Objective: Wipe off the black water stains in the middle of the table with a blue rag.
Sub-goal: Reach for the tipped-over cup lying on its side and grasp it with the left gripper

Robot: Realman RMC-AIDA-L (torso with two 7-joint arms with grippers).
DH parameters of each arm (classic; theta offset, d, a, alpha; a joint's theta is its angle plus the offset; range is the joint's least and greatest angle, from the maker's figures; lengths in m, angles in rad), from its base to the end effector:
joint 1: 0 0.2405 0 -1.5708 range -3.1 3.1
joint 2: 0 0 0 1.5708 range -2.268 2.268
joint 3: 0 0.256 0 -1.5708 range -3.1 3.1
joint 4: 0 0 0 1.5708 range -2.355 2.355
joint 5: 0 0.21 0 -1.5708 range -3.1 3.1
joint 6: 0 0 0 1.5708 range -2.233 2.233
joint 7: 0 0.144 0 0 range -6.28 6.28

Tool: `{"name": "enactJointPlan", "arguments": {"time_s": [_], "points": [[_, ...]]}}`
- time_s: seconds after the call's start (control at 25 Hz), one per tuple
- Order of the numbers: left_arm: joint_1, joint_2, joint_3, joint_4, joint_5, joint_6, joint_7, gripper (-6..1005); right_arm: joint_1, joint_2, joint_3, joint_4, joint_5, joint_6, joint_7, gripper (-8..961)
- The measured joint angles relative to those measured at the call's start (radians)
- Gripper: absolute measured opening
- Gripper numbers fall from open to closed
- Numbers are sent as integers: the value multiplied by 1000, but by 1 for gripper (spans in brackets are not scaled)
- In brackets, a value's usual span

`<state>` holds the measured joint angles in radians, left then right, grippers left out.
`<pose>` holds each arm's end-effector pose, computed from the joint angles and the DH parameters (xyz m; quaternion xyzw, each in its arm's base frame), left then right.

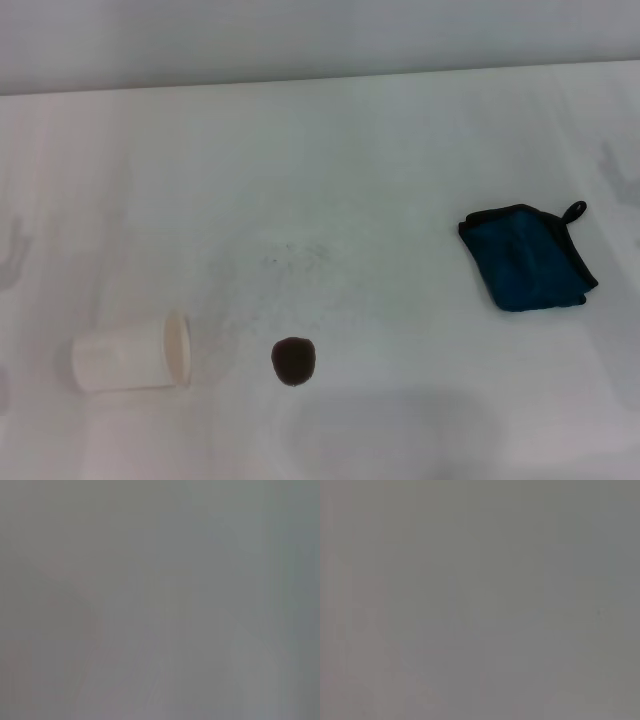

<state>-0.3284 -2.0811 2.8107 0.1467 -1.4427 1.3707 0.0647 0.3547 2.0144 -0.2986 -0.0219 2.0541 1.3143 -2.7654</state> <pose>-0.3540 0.2786 -0.0024 -0.6608 -0.1795 -0.2510 0.6842 0.3887 0.2916 0.0532 -0.6337 0.2611 0.3113 0.6583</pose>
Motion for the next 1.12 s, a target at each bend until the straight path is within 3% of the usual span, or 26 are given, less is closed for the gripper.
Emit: {"name": "enactJointPlan", "arguments": {"time_s": [0.44,0.68,0.72,0.84,0.92,1.12], "points": [[2,1,3,6,-6,-1,-9,861,9,-2,-9,3,-8,-39,5,832],[-18,19,21,-20,99,-14,-120,861,6,-2,-10,7,-9,-48,8,831],[-34,35,21,-55,170,-14,-244,862,4,-1,-11,8,-10,-49,8,831],[-64,54,21,-163,281,5,-510,862,1,-1,-22,10,-12,-52,8,830],[-86,53,21,-253,334,31,-623,862,1,-1,-27,11,-12,-52,9,830],[-182,19,36,-616,497,125,-953,863,3,0,-32,29,-12,-61,10,829]]}}
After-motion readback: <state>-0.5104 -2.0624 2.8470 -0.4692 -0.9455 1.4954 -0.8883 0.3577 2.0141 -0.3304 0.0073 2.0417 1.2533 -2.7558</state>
